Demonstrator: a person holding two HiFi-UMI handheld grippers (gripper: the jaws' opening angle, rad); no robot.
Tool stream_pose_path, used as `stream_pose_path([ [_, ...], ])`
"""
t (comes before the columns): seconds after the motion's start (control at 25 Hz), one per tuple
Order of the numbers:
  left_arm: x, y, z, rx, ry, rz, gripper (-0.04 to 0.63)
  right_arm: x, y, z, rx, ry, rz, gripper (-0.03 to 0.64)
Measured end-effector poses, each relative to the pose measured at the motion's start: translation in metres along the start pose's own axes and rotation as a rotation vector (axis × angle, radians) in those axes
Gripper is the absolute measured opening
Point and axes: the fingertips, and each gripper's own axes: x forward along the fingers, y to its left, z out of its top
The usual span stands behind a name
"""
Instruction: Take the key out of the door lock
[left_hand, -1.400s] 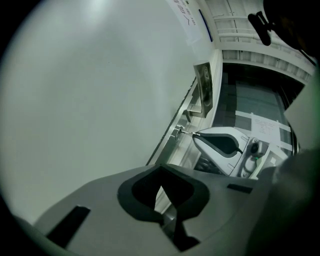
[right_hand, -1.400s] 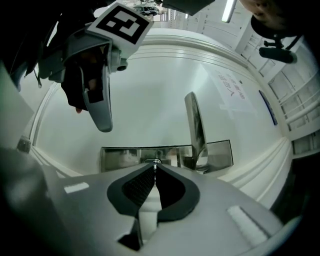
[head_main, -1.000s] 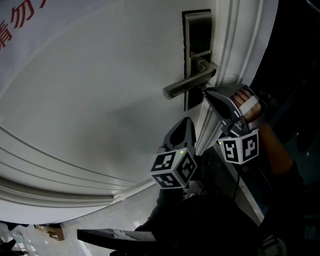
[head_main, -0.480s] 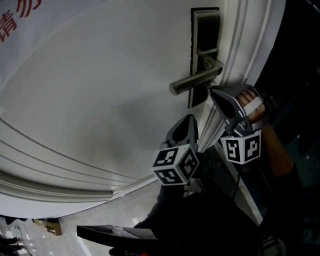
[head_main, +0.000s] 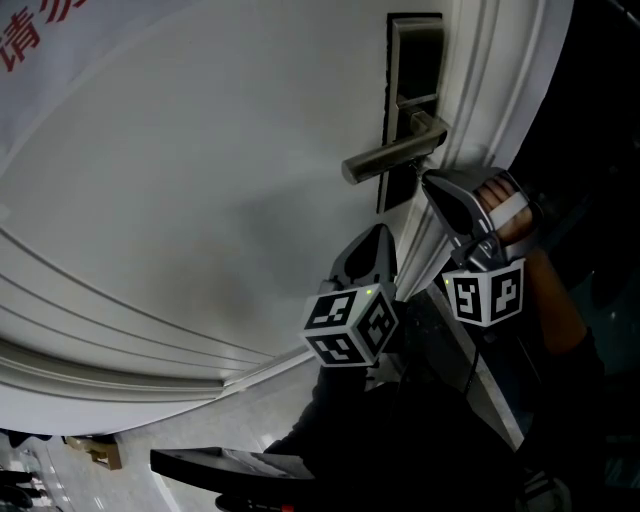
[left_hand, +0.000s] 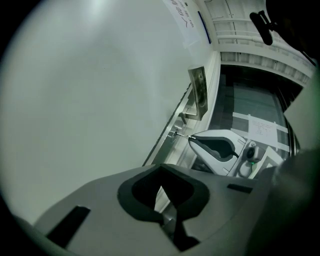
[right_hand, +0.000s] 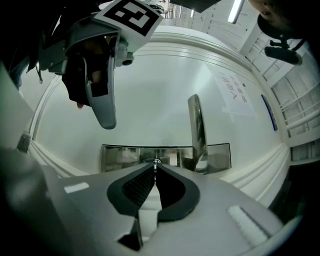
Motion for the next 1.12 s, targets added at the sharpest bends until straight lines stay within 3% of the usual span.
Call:
stream_pose_path([
  [1.12,-0.0038,0.0023,0.0053,-0.003,-0.009,0.004,0.000,-0.0016,0.0006,0.0016,-0.006,0.009,0.009,0.011],
])
